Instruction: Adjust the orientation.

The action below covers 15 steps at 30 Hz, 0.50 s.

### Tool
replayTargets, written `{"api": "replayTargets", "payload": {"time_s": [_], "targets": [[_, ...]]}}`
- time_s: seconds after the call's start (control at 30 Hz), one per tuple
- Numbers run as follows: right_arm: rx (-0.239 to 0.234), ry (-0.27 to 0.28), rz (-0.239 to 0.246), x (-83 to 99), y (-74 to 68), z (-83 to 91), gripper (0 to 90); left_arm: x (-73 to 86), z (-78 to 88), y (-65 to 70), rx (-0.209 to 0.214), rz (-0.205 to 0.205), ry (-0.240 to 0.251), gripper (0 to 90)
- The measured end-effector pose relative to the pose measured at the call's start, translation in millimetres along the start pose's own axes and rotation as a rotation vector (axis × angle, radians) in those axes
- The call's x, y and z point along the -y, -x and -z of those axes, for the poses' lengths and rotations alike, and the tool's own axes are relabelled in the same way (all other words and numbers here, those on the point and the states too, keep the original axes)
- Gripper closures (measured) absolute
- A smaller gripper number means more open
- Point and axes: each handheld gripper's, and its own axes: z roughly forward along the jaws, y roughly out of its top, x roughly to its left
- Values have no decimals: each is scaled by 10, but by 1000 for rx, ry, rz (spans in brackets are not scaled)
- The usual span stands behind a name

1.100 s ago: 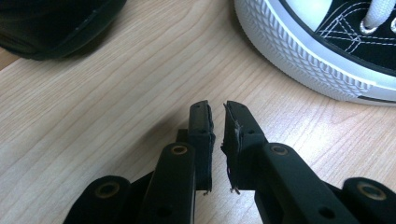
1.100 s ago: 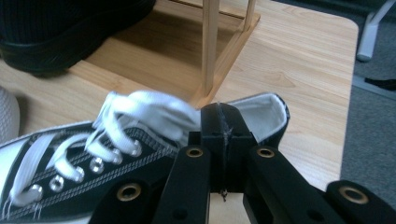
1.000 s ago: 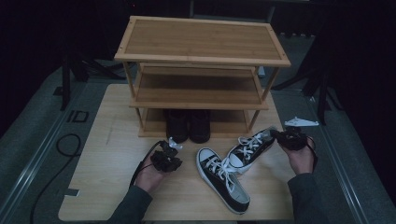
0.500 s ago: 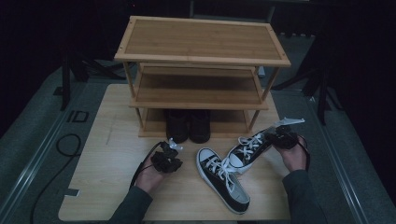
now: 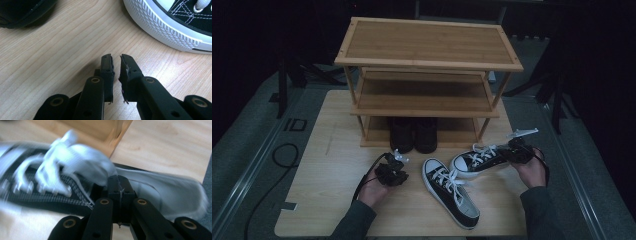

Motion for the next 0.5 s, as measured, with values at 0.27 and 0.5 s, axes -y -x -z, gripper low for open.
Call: {"api": "replayTargets", "payload": {"time_s": [0.27,0.5], "targets": [[-43,8,4,201,-112,118,900,-12,-38,35,7,-8,-5,808],[-67,26,8,332,-255,213,900,-45,-74,87,17,-23,-9,808]]}}
